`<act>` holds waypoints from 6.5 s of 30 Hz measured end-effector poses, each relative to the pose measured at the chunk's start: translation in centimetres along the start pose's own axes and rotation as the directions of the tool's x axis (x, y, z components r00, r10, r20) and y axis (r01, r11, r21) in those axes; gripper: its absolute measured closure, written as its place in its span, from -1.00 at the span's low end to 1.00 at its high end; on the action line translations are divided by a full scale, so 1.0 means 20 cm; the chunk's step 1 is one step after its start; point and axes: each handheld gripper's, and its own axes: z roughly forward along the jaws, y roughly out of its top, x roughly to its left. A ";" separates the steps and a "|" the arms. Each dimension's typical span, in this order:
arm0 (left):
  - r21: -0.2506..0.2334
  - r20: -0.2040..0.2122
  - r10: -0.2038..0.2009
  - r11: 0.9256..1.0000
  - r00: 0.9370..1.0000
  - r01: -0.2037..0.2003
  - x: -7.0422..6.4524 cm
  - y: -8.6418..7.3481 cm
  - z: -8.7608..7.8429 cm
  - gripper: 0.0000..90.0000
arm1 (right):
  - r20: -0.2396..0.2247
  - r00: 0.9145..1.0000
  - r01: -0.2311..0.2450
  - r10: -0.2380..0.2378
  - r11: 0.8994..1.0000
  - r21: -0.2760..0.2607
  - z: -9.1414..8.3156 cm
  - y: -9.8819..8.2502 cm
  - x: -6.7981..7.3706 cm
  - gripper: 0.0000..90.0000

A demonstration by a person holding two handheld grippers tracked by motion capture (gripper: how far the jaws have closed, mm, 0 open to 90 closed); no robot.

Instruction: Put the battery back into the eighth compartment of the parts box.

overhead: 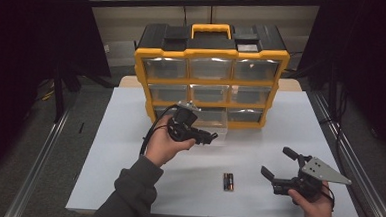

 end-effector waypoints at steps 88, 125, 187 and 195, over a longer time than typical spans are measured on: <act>-0.131 -0.014 0.099 0.986 0.995 -0.100 -0.03 -0.08 0.12 -0.58 | -0.002 1.000 0.005 -0.005 1.000 0.002 -0.01 0.00 0.00 -0.96; -0.044 0.024 0.161 0.986 0.987 -0.160 -0.13 -0.37 0.37 -0.43 | 0.002 1.000 0.009 -0.009 1.000 0.000 -0.01 0.00 0.00 -0.95; 0.109 -0.014 0.246 0.964 0.969 -0.243 -0.21 -0.45 0.46 0.36 | -0.003 1.000 0.014 -0.014 1.000 -0.003 -0.01 0.00 -0.01 -0.95; 0.155 -0.024 0.250 0.957 0.968 -0.244 -0.19 -0.45 0.43 0.53 | -0.005 1.000 0.012 -0.012 1.000 -0.004 -0.01 0.00 0.00 -0.95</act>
